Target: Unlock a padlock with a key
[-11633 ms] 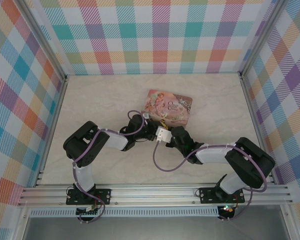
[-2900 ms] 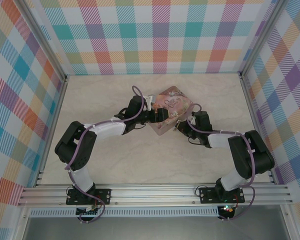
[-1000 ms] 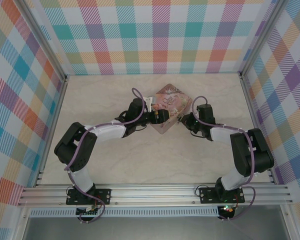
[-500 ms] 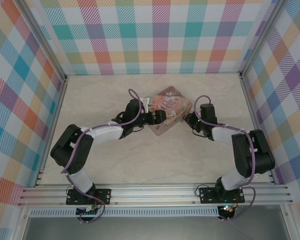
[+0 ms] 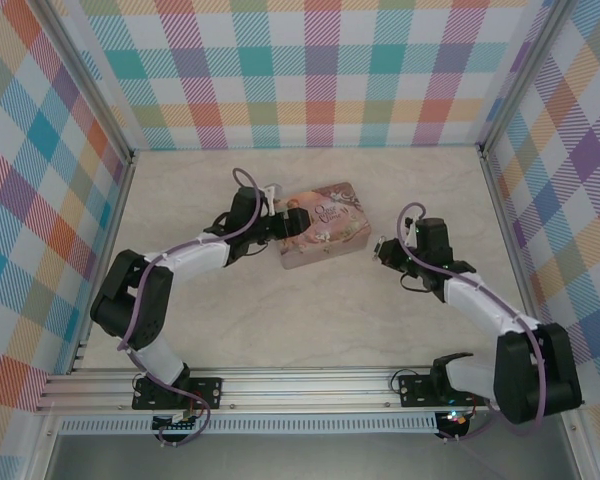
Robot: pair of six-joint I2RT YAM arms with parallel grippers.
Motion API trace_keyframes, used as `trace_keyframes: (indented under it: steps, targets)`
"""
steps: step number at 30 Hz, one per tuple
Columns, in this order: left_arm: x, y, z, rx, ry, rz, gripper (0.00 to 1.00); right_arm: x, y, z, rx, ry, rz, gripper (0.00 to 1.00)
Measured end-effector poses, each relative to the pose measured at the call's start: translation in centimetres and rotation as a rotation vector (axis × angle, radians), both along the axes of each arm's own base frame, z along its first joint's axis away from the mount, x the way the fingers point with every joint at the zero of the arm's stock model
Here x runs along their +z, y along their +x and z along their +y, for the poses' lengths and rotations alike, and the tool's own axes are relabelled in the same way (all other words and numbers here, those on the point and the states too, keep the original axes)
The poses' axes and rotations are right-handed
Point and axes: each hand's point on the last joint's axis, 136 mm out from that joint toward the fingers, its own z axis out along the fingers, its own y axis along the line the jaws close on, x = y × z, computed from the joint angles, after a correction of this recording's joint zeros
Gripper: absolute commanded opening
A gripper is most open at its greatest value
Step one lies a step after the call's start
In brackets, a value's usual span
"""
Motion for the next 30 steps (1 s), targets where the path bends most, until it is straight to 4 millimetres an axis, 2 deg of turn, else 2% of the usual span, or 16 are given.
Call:
trace_keyframes:
  steps: [7,14,18,24,27,30]
  targets:
    - [0.2,2.0,0.8,0.003,0.02,0.022,0.84,1.1,-5.1,3.6,0.257,0.078,0.003,0.1]
    - [1.0,2.7,2.2,-0.001,0.076,0.034,0.94,-0.9,-8.9,6.8,0.407,0.138,0.097,0.11]
    - [3.3,2.5,3.4,0.002,0.098,-0.012,1.0,-2.3,-9.7,7.8,0.429,0.157,0.162,0.11]
    - [8.9,0.9,5.4,0.032,0.095,-0.149,1.0,-5.1,-10.2,9.0,0.437,0.167,0.286,0.11]
    - [9.6,-0.5,6.8,0.057,0.099,-0.176,1.0,-6.3,-10.2,9.3,0.427,0.166,0.339,0.11]
    - [8.6,-1.7,8.1,0.082,0.115,-0.16,1.0,-6.9,-9.8,9.6,0.415,0.165,0.378,0.12]
